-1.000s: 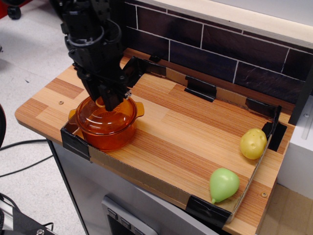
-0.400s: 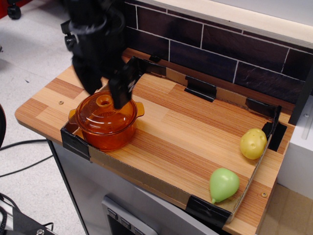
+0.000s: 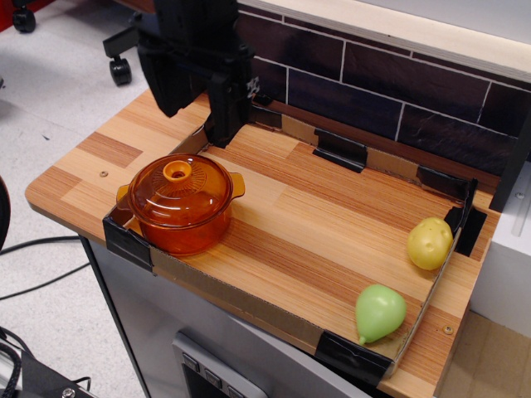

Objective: Put lid on pot

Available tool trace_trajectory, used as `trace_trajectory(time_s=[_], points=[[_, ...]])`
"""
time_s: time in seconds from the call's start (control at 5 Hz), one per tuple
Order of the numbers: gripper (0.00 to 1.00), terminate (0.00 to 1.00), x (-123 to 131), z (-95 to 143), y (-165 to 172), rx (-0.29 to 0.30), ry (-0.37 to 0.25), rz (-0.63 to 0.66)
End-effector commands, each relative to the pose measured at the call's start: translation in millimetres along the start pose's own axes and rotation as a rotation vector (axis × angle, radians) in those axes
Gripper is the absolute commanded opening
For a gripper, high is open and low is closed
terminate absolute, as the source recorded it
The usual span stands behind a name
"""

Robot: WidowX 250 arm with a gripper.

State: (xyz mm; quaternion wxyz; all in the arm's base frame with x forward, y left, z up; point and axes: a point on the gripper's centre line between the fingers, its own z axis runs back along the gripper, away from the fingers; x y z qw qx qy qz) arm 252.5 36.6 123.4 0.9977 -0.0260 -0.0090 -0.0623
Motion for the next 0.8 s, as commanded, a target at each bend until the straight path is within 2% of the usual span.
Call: trace_trajectory(time_s=[0.0, 0.4, 0.6], points=[[1.0, 0.0, 9.3, 16.2, 0.9, 0.021, -0.056, 0.002], [1.0, 0.0, 9.3, 16.2, 0.9, 0.021, -0.056, 0.002], [1.0, 1.0, 9.3, 16.2, 0.9, 0.021, -0.056, 0.002]])
